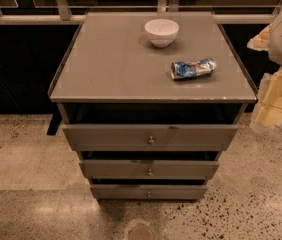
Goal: Open middle drawer
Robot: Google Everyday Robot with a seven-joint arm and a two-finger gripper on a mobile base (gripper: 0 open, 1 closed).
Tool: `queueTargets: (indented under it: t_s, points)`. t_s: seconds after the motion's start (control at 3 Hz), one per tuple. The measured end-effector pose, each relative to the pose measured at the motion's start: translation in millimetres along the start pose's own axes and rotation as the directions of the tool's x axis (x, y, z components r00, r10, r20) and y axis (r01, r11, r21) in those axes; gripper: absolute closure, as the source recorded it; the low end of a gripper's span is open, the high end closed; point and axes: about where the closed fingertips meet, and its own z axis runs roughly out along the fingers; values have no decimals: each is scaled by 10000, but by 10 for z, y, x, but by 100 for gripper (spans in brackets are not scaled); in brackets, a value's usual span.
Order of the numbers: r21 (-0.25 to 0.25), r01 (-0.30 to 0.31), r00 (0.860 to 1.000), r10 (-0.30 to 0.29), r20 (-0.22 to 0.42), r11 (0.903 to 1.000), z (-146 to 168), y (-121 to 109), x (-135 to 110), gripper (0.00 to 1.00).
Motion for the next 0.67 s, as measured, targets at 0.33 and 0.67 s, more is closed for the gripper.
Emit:
queueTargets:
  t_s: [0.33, 0.67]
  points:
    - [0, 0, 10000, 0, 0, 10000, 0, 0, 0, 0]
    - [494, -71, 9992, 52, 397, 9988, 21, -12, 22, 0]
